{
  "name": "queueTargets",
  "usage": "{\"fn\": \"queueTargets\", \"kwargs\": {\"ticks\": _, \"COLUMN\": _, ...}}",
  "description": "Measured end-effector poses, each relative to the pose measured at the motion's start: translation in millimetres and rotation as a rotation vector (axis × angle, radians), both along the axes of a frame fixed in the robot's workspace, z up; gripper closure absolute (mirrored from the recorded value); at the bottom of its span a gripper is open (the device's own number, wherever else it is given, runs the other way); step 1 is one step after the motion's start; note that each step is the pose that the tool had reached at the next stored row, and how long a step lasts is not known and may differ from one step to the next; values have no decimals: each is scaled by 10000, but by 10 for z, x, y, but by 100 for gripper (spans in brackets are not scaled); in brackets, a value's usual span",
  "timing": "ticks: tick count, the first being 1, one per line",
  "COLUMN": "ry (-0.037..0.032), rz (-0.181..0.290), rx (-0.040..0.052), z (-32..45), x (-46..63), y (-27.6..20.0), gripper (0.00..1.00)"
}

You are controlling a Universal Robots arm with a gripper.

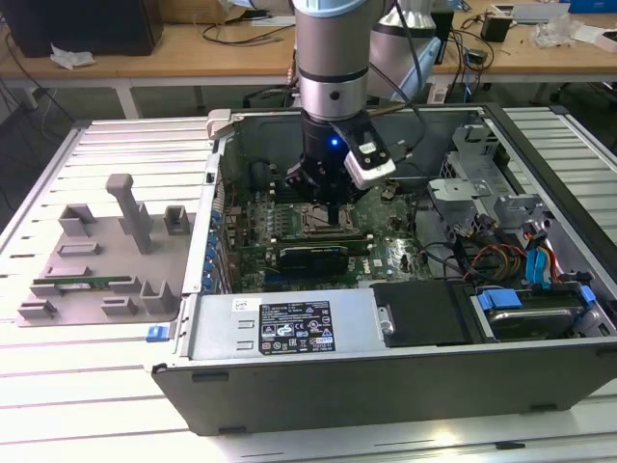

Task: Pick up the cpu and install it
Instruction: 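Install the second cpu locking lever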

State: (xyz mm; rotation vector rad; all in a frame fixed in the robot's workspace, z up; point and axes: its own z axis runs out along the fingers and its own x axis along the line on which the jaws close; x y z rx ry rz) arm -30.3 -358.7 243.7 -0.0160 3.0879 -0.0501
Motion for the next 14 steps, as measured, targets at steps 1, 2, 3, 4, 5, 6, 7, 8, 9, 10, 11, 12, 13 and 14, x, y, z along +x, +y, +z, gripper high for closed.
{"fn": "queueTargets", "kwargs": {"ticks": 1, "ry": -2, "rz": 684, "rx": 0, "z": -17, "x": -57, "y": 1, "gripper": 89}}
{"fn": "queueTargets", "kwargs": {"ticks": 2, "ry": -2, "rz": 707, "rx": 0, "z": -18, "x": -80, "y": 1, "gripper": 89}}
{"fn": "queueTargets", "kwargs": {"ticks": 3, "ry": -1, "rz": 746, "rx": 0, "z": -19, "x": -93, "y": 1, "gripper": 89}}
{"fn": "queueTargets", "kwargs": {"ticks": 4, "ry": -1, "rz": 769, "rx": 0, "z": -20, "x": -93, "y": 1, "gripper": 89}}
{"fn": "queueTargets", "kwargs": {"ticks": 5, "ry": -1, "rz": 773, "rx": 0, "z": -21, "x": -95, "y": 0, "gripper": 89}}
{"fn": "queueTargets", "kwargs": {"ticks": 6, "ry": 0, "rz": 776, "rx": -1, "z": -21, "x": -98, "y": 0, "gripper": 89}}
{"fn": "queueTargets", "kwargs": {"ticks": 7, "ry": 0, "rz": 778, "rx": -1, "z": -23, "x": -101, "y": 0, "gripper": 89}}
{"fn": "queueTargets", "kwargs": {"ticks": 8, "ry": -1, "rz": 780, "rx": -1, "z": -24, "x": -103, "y": 0, "gripper": 89}}
{"fn": "queueTargets", "kwargs": {"ticks": 9, "ry": -1, "rz": 778, "rx": 0, "z": -26, "x": -112, "y": 0, "gripper": 89}}
{"fn": "queueTargets", "kwargs": {"ticks": 10, "ry": 0, "rz": 778, "rx": -1, "z": -28, "x": -120, "y": 0, "gripper": 89}}
{"fn": "queueTargets", "kwargs": {"ticks": 11, "ry": 0, "rz": 781, "rx": -1, "z": -28, "x": -121, "y": 0, "gripper": 89}}
{"fn": "queueTargets", "kwargs": {"ticks": 12, "ry": 10, "rz": 779, "rx": 1, "z": -29, "x": -122, "y": 1, "gripper": 89}}
{"fn": "queueTargets", "kwargs": {"ticks": 13, "ry": 246, "rz": 778, "rx": 13, "z": -34, "x": -122, "y": 1, "gripper": 89}}
{"fn": "queueTargets", "kwargs": {"ticks": 14, "ry": 565, "rz": 779, "rx": 22, "z": -35, "x": -122, "y": 0, "gripper": 89}}
